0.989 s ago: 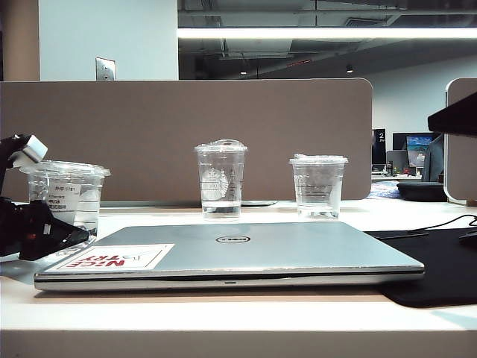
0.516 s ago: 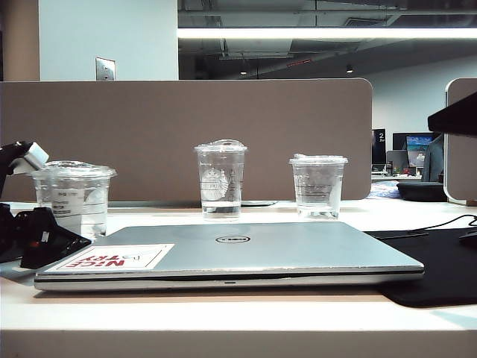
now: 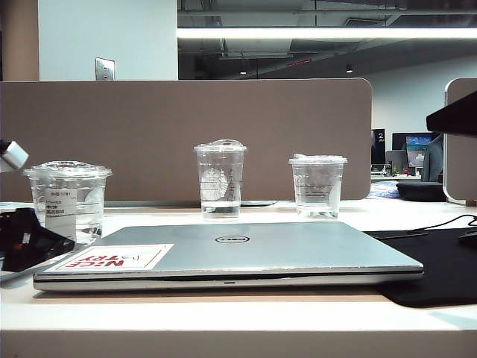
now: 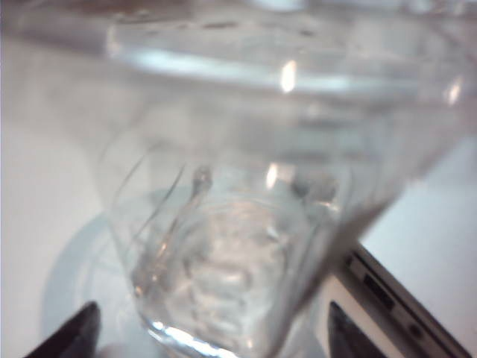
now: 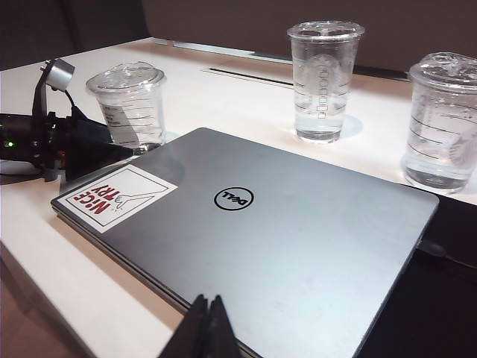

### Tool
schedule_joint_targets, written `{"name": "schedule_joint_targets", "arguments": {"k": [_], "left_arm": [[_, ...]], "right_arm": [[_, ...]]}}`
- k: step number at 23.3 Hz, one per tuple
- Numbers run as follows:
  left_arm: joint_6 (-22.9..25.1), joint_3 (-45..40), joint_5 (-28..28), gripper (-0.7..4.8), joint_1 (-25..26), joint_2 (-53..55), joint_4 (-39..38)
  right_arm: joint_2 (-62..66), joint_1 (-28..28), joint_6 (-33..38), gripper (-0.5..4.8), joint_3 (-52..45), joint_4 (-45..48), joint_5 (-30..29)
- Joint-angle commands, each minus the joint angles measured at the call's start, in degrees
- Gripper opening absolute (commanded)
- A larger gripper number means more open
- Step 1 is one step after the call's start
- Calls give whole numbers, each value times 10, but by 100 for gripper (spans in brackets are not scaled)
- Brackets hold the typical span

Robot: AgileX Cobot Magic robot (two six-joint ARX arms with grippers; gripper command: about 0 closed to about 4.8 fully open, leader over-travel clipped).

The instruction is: Pick up the coffee cup on the left and place it on the left side of the laptop.

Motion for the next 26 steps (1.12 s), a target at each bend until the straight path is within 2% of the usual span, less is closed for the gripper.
{"name": "schedule_joint_targets", "arguments": {"k": [1,9,15,18,19,20,22,24,26], "left_arm": [[-16,-19,1,404,4,3,7],[-49,-50,12,403,4,-3,14],[-55,-104,10,401,4,-82,14],[-81,-143,7,387,4,-153,14],[-90,-154,3,360,4,-174,13],[-116,-153,19,290,4,-207,-16],[-136,-153,47,122,4,-233,-19],[-150,-152,58,3,4,-254,-12],[-165,-152,48,-6,4,-272,-6]], "right_arm": [[0,5,2,-5,-2,10,-2],[0,15,2,-4,-2,10,1],[0,29,2,-4,-2,10,1],[0,30,2,-4,-2,10,1],[0,29,2,-4,-2,10,1],[0,29,2,-4,-2,10,1],[-3,29,2,-4,-2,10,1],[-5,28,2,-4,-2,10,1],[-7,29,2,-4,-2,10,1]]}}
